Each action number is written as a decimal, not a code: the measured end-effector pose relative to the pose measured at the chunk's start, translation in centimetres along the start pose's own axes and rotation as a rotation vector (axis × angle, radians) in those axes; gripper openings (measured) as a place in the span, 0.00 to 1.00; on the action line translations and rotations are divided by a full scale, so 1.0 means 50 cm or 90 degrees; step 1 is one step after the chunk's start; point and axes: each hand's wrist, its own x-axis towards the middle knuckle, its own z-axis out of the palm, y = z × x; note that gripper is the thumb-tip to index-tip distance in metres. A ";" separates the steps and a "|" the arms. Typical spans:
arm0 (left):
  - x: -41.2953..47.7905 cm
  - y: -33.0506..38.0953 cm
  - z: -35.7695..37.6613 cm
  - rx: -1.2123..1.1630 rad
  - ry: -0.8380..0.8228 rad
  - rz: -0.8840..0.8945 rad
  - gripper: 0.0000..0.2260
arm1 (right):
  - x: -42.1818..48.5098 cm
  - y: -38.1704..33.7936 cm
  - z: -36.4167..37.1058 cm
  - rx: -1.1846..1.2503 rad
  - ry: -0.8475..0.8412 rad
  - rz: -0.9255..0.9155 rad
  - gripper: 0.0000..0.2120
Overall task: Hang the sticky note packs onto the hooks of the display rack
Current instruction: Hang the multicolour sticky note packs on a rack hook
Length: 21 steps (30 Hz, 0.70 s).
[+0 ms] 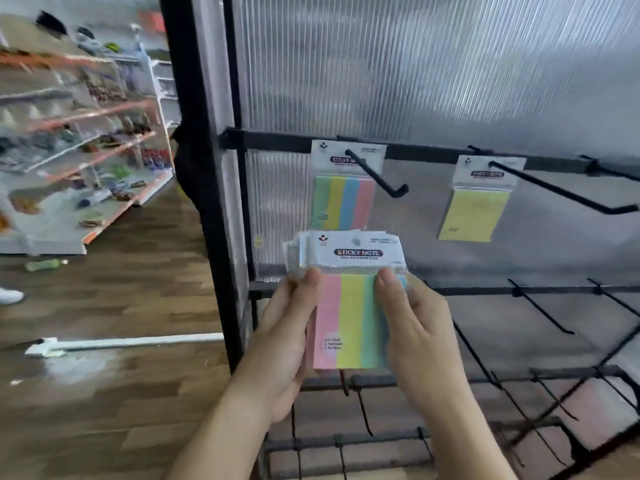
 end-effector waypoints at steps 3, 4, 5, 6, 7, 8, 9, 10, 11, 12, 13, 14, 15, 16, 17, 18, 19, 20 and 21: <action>-0.005 -0.012 0.034 -0.019 0.063 0.032 0.28 | 0.006 0.010 -0.027 0.023 -0.026 -0.014 0.17; -0.007 -0.014 0.045 -0.024 0.083 0.040 0.28 | 0.008 0.012 -0.037 0.033 -0.033 -0.020 0.17; -0.010 -0.018 0.053 -0.024 0.100 0.047 0.28 | 0.010 0.013 -0.045 0.046 -0.042 -0.026 0.16; -0.012 -0.022 0.060 -0.022 0.113 0.050 0.29 | 0.012 0.013 -0.054 0.057 -0.052 -0.032 0.16; -0.016 -0.026 0.066 -0.022 0.124 0.053 0.29 | 0.013 0.012 -0.061 0.063 -0.062 -0.036 0.16; -0.020 -0.028 0.071 -0.024 0.140 0.057 0.29 | 0.015 0.009 -0.067 0.065 -0.072 -0.042 0.16; -0.024 -0.030 0.074 -0.025 0.159 0.063 0.28 | 0.016 0.006 -0.073 0.066 -0.083 -0.051 0.15; -0.028 -0.030 0.076 -0.024 0.178 0.070 0.27 | 0.017 0.002 -0.077 0.061 -0.093 -0.066 0.14; -0.031 -0.029 0.077 -0.022 0.194 0.077 0.27 | 0.019 -0.002 -0.080 0.052 -0.099 -0.086 0.13; -0.032 -0.026 0.079 -0.016 0.205 0.084 0.27 | 0.020 -0.006 -0.084 0.040 -0.100 -0.109 0.12; -0.034 -0.025 0.079 -0.009 0.213 0.092 0.28 | 0.023 -0.010 -0.086 0.023 -0.101 -0.137 0.11; -0.036 -0.021 0.078 -0.002 0.220 0.099 0.29 | 0.025 -0.016 -0.087 0.001 -0.104 -0.168 0.11; -0.038 -0.019 0.077 0.003 0.226 0.104 0.29 | 0.027 -0.020 -0.086 -0.022 -0.106 -0.198 0.11; -0.040 -0.015 0.075 0.004 0.231 0.109 0.29 | 0.028 -0.025 -0.085 -0.042 -0.107 -0.223 0.12; -0.042 -0.012 0.072 0.005 0.235 0.113 0.28 | 0.029 -0.029 -0.083 -0.057 -0.107 -0.246 0.13; -0.044 -0.010 0.068 0.002 0.237 0.117 0.27 | 0.029 -0.034 -0.081 -0.071 -0.105 -0.266 0.14; -0.045 -0.007 0.064 0.000 0.237 0.120 0.27 | 0.028 -0.039 -0.079 -0.086 -0.098 -0.288 0.14; -0.048 -0.005 0.062 -0.002 0.237 0.120 0.26 | 0.028 -0.045 -0.076 -0.097 -0.090 -0.310 0.15; -0.050 -0.004 0.058 -0.003 0.239 0.121 0.26 | 0.026 -0.051 -0.073 -0.100 -0.083 -0.330 0.15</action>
